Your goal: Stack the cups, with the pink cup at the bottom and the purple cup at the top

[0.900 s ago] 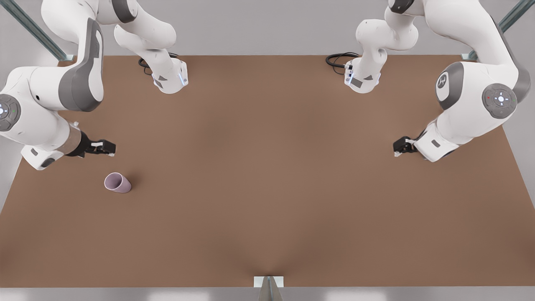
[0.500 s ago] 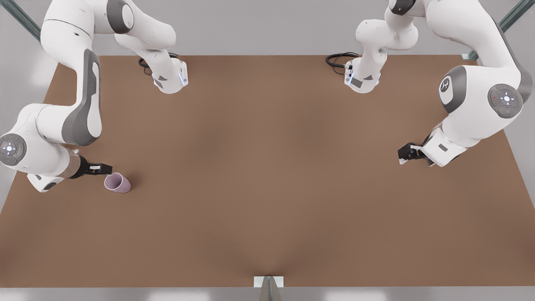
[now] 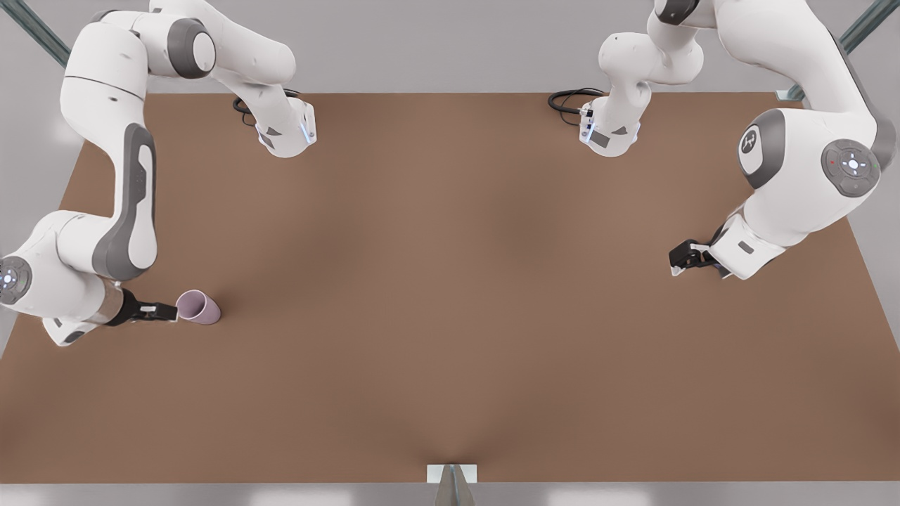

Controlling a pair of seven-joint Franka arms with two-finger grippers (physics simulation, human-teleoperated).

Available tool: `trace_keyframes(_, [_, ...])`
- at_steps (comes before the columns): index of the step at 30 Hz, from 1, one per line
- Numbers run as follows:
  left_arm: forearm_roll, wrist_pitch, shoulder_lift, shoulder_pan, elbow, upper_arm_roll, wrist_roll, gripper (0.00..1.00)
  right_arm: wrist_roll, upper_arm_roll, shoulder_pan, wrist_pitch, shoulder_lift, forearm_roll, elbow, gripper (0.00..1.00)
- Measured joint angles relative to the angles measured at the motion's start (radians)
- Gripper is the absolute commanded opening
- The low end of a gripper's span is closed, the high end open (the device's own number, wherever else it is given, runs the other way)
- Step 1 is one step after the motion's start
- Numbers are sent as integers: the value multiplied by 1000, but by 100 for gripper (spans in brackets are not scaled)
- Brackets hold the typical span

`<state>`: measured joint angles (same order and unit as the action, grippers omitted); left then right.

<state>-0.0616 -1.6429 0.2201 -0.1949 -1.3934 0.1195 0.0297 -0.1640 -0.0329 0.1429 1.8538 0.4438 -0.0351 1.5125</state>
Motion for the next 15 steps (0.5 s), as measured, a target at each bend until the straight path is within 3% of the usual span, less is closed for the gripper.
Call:
trace_keyframes(8, [0,1,2,0,0,0,5,100,-59,-27,22,161,-59,-25,260,100])
trace_keyframes(15, [0,4,1,0,0,0,7,100,-95,-40,27,243,-37,-43,310,100])
